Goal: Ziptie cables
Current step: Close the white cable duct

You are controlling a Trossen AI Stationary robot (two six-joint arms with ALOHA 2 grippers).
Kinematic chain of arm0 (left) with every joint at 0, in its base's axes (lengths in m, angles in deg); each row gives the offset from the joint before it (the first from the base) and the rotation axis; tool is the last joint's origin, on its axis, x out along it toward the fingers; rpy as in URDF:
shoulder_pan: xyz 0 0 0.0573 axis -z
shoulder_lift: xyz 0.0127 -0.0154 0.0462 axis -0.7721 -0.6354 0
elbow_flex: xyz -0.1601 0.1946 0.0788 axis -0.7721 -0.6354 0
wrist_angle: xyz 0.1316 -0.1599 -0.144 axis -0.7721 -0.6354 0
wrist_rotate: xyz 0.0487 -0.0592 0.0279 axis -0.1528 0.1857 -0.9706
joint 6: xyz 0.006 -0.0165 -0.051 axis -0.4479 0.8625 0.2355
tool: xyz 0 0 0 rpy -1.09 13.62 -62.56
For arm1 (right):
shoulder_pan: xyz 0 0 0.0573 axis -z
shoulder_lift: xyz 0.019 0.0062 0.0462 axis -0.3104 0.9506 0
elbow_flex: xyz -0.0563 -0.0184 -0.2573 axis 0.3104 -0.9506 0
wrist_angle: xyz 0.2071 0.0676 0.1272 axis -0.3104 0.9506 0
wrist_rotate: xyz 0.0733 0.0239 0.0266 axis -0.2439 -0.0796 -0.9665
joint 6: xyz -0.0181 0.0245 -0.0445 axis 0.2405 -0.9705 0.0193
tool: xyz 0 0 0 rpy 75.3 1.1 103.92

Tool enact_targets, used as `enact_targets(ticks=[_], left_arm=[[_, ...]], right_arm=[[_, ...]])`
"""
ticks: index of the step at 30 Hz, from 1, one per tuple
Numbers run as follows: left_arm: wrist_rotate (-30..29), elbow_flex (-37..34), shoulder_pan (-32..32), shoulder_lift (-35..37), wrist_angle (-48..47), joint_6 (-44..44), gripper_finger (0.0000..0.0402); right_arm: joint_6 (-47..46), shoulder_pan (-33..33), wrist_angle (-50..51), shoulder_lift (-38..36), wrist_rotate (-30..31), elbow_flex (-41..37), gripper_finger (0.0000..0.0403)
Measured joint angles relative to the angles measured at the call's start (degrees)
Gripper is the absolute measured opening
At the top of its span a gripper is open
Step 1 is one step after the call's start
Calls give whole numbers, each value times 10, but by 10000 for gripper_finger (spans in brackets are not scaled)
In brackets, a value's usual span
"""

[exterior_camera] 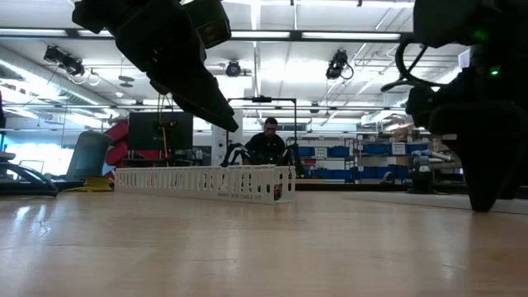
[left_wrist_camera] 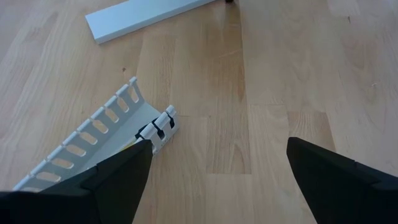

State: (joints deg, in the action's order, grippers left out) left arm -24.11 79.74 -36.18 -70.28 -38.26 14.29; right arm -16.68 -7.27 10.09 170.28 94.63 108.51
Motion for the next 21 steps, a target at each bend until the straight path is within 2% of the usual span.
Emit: enact_targets(ticks=[5,11,21], left_arm=[[0,0,0,0,0,2,351],[0,0,0,0,-4,2,351],[0,0,0,0,-6,2,351]], right_arm=[[-3,17,-17,-1,-33,-14,289],[10,25,-25,-1,-41,-15,204],[12,20,0,-7,-32,-7,199]])
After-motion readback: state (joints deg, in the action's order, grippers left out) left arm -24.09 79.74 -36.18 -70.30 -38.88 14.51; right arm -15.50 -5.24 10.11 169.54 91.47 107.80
